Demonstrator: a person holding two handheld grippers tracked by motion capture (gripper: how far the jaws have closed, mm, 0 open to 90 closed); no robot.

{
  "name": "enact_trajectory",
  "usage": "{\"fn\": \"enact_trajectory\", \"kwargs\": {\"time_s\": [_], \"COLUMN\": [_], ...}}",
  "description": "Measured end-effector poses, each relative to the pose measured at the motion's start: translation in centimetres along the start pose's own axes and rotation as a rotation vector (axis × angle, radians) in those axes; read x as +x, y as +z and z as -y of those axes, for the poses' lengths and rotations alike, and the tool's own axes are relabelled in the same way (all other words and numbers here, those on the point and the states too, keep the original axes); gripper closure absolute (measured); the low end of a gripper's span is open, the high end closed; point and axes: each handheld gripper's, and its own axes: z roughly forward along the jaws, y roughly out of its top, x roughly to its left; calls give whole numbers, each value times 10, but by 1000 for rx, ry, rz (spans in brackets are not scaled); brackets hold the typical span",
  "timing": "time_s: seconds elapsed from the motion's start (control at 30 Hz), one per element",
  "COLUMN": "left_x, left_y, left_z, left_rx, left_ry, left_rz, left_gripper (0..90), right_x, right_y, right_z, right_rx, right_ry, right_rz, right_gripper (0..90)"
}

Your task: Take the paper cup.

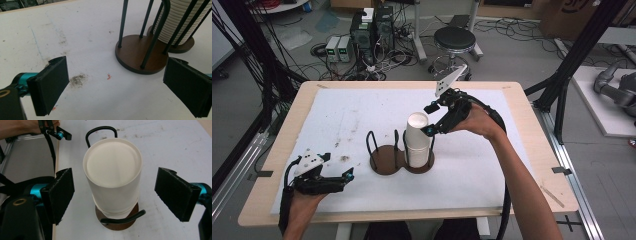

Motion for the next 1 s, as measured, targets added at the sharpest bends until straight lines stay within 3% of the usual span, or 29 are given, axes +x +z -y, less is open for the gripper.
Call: {"fn": "enact_trajectory", "kwargs": {"time_s": [0.5, 0.73, 0.9, 1.0], "left_x": [0, -1, -1, -1], "left_y": [0, 0, 0, 0], "left_z": [0, 0, 0, 0], "left_rx": [0, 1, 0, 0], "left_ry": [4, 5, 6, 7], "left_rz": [6, 7, 11, 11], "left_gripper": [62, 63, 62, 62], "right_x": [0, 4, 5, 8], "right_y": [11, 12, 17, 17], "right_z": [-13, -24, -25, -26], "right_rx": [82, 150, 167, 179], "right_ry": [-40, -83, -108, -97], "right_rz": [-8, 18, 30, 39], "right_gripper": [165, 165, 165, 165]}}
